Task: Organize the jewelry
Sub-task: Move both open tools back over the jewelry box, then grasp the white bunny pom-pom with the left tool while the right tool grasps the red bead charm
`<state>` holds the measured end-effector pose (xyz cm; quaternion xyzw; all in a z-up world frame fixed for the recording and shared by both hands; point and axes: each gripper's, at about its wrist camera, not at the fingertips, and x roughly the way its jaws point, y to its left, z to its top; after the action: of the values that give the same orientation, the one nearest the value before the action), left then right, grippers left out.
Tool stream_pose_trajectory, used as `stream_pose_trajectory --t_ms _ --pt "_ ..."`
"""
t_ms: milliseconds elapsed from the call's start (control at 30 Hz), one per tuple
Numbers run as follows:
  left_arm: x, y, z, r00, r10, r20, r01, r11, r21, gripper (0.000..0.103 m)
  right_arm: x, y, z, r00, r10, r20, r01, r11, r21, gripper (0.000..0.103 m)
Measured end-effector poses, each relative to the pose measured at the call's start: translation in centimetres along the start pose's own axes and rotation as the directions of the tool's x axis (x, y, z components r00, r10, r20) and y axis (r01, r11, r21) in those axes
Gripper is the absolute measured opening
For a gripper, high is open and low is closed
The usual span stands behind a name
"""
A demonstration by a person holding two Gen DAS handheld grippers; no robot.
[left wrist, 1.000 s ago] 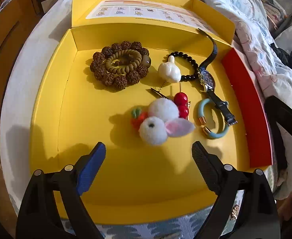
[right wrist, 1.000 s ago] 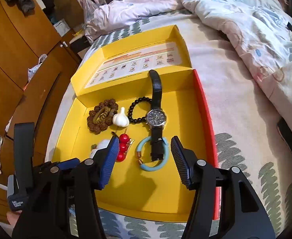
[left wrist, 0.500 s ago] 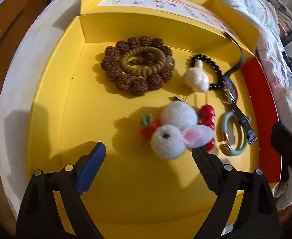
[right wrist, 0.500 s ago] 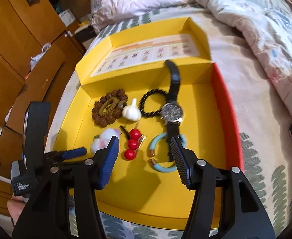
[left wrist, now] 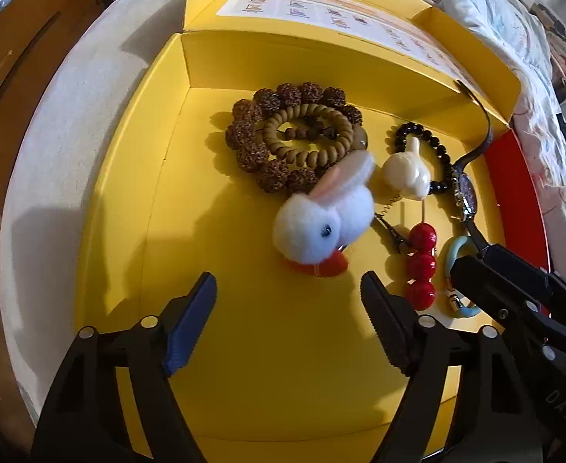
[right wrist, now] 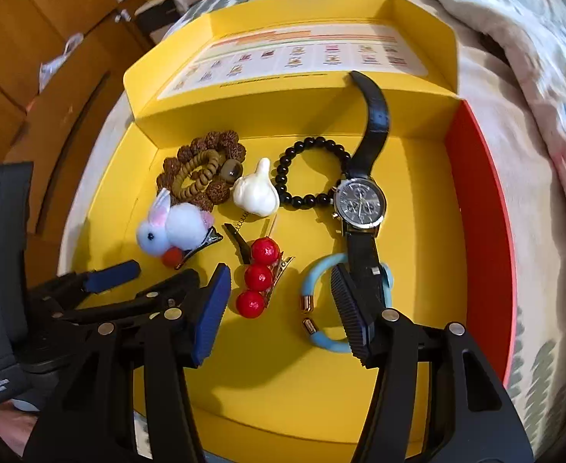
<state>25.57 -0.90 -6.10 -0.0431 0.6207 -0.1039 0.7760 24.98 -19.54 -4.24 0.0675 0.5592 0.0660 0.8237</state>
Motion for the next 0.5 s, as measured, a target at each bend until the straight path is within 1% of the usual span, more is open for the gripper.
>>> stream_pose_trajectory --t_ms 100,167,233,333,433,500 --pt "-0.1 0.1 0.0 1.000 0.010 0.006 -0.010 1.000 0.009 0.072 0.3 0.6 0.3 1.000 0.003 -0.021 -0.005 0.998 -0.056 0.058" --pt "-0.2 0.1 0.0 1.000 0.009 0.014 -0.009 1.000 0.018 0.072 -0.3 0.5 0.2 1.000 0.006 0.006 -0.006 0.997 -0.073 0.058" --pt "-0.2 0.2 0.2 1.000 0.009 0.018 -0.009 1.000 0.023 0.072 -0.9 0.2 0.0 1.000 -0.005 0.025 0.007 0.997 -0.073 0.058" --pt "0.3 -0.5 1.1 1.000 0.004 0.027 -0.005 1.000 0.030 0.072 -1.3 -0.4 0.0 0.999 0.031 0.035 -0.029 0.998 -0.051 0.058" --pt "0.4 -0.5 1.6 1.000 -0.007 0.030 0.007 1.000 0.028 0.072 -1.1 0.4 -0.5 0.999 0.026 0.045 -0.021 0.994 -0.112 0.058" --pt "0.8 -0.8 2.6 0.999 -0.016 0.029 0.016 1.000 0.022 0.072 -0.8 1.3 -1.0 0.999 0.011 0.050 -0.003 0.986 -0.165 0.058"
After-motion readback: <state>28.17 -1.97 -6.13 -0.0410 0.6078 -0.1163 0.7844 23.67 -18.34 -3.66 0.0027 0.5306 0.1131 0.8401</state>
